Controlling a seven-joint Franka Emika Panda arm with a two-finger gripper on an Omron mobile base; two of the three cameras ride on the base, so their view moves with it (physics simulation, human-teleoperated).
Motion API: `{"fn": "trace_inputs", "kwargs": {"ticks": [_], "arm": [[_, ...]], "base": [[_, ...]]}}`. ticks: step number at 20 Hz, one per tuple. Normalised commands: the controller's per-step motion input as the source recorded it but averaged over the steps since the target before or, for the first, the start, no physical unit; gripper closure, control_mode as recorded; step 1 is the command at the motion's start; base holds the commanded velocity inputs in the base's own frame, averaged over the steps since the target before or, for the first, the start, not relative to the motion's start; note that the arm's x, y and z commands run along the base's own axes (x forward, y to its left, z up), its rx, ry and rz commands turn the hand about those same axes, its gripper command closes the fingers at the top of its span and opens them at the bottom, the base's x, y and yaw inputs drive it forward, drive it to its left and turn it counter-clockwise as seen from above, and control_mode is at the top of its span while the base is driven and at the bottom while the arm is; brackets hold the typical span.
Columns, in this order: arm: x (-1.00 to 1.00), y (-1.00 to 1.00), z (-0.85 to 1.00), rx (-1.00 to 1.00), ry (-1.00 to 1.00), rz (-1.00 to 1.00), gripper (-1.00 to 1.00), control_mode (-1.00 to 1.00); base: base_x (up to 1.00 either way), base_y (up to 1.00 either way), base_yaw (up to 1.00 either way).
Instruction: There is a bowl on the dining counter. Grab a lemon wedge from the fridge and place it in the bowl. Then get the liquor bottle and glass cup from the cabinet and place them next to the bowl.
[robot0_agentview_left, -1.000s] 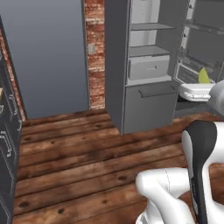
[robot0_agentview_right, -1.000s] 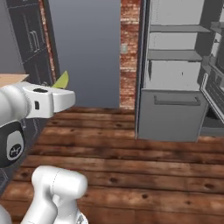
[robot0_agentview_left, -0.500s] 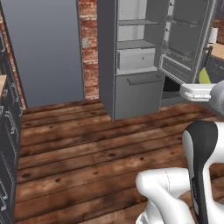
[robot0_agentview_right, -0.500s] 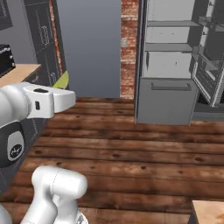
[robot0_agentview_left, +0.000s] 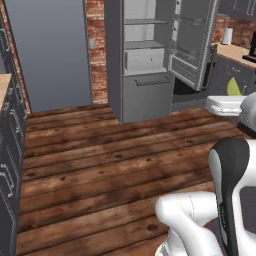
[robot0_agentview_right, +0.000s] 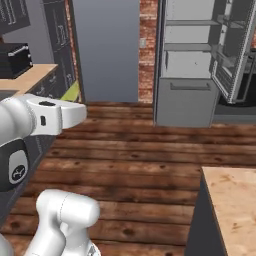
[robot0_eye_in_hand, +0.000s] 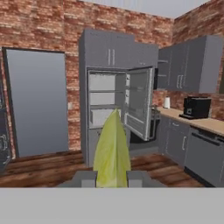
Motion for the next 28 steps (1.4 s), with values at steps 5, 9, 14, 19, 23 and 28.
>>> {"fn": "trace_inputs", "kwargs": {"ticks": [5, 9, 14, 19, 23, 28], "arm": [[0.0, 0.0, 0.0, 0.0, 0.0, 0.0, 1.0, 1.0], [0.0, 0.0, 0.0, 0.0, 0.0, 0.0, 1.0, 1.0], [0.0, 0.0, 0.0, 0.0, 0.0, 0.0, 1.0, 1.0], [0.0, 0.0, 0.0, 0.0, 0.0, 0.0, 1.0, 1.0], [0.0, 0.0, 0.0, 0.0, 0.0, 0.0, 1.0, 1.0], [0.0, 0.0, 0.0, 0.0, 0.0, 0.0, 1.0, 1.0]], "base": [[-1.0, 0.0, 0.0], [-1.0, -0.05, 0.0], [-1.0, -0.21, 0.0], [-1.0, -0.39, 0.0], [-1.0, -0.58, 0.0], [-0.93, -0.76, 0.0]]}}
